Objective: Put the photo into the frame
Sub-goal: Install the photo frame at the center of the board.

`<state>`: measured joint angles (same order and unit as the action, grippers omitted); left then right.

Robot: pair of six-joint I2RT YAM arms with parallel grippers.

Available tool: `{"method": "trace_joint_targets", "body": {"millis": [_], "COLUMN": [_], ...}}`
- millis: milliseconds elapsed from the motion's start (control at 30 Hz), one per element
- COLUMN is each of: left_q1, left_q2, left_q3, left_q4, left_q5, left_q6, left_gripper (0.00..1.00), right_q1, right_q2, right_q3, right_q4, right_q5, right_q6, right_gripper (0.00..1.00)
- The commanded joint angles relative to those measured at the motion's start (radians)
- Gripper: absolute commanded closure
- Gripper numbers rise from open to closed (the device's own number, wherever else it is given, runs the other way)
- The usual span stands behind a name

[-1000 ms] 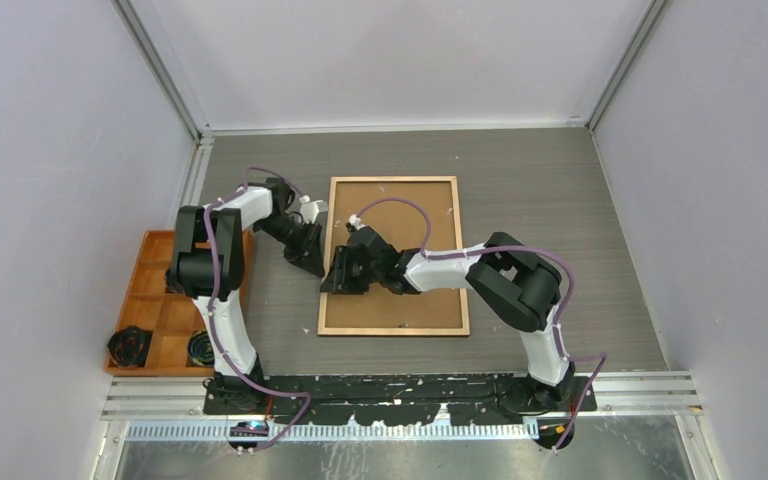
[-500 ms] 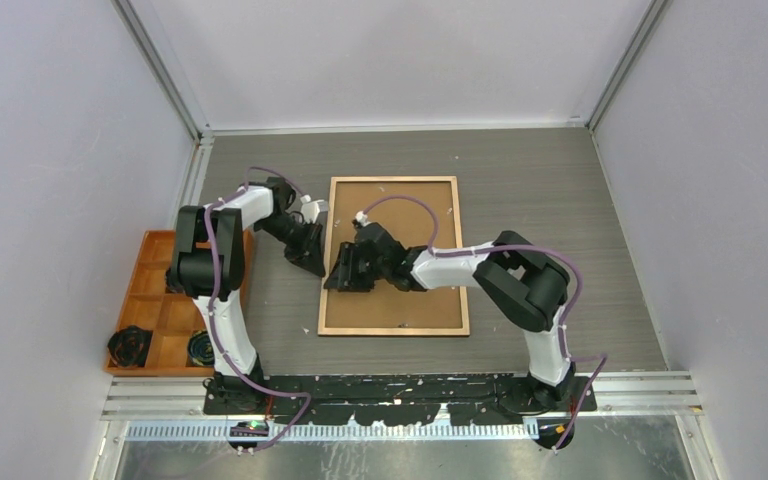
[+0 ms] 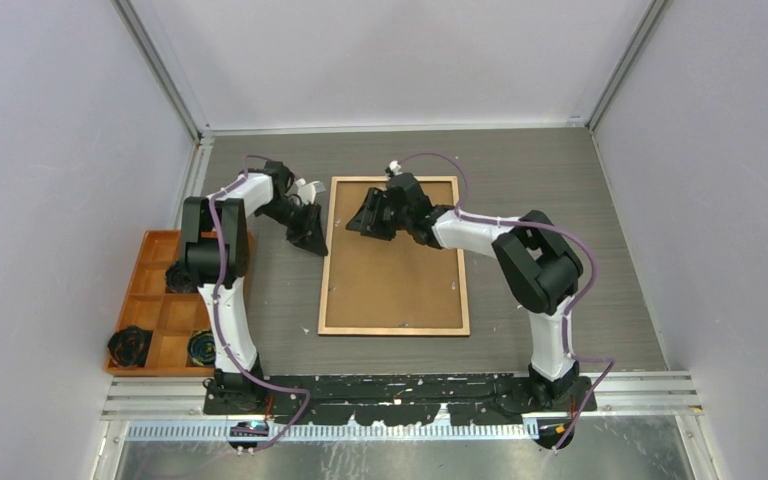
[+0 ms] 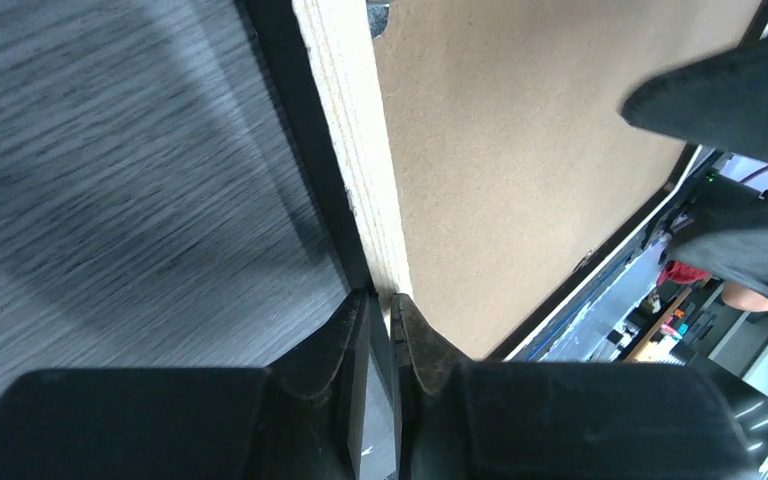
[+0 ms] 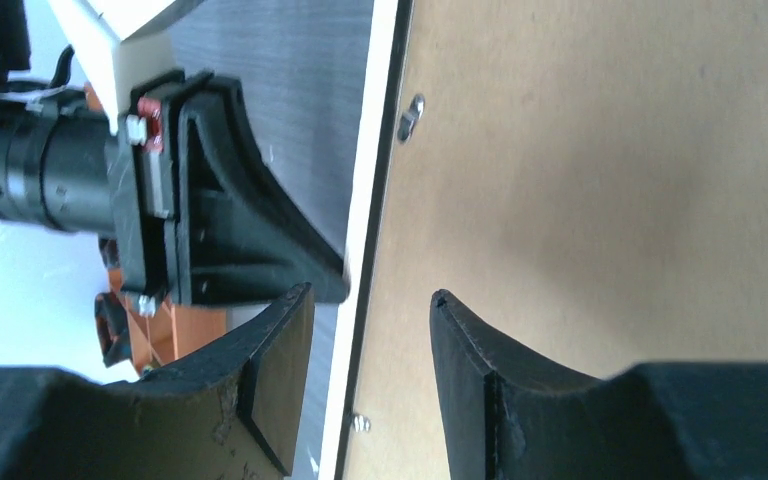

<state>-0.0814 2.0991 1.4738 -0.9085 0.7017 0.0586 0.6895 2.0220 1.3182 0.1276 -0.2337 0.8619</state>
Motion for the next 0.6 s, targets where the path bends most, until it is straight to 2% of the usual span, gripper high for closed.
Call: {"method": "trace_joint_targets", "body": {"millis": [0, 233, 567], "left_q1": [0.002, 0.001, 0.002], "left_q2": [0.025, 0.033, 0.017], "left_q3": [0.026, 0.011, -0.001], "left_q4": [0.063, 0.070, 0.076], "left_q5": [0.008, 0.014, 0.015], "left_q6": [-0.020, -0.018, -0.014], "left_gripper": [0.86, 0.87, 0.88], "right_q1": [0.000, -0.009, -0.007], "right_q2": [0.092, 0.212, 0.294], "right_q3": [0.113, 0.233, 0.332], "right_q4": [-0.037, -0.046, -0.052], "right_q5": [-0.035, -0.039, -0.067], "right_q6": [-0.035, -0.017, 0.018], "right_gripper": [0.48, 0.49, 0.51]}}
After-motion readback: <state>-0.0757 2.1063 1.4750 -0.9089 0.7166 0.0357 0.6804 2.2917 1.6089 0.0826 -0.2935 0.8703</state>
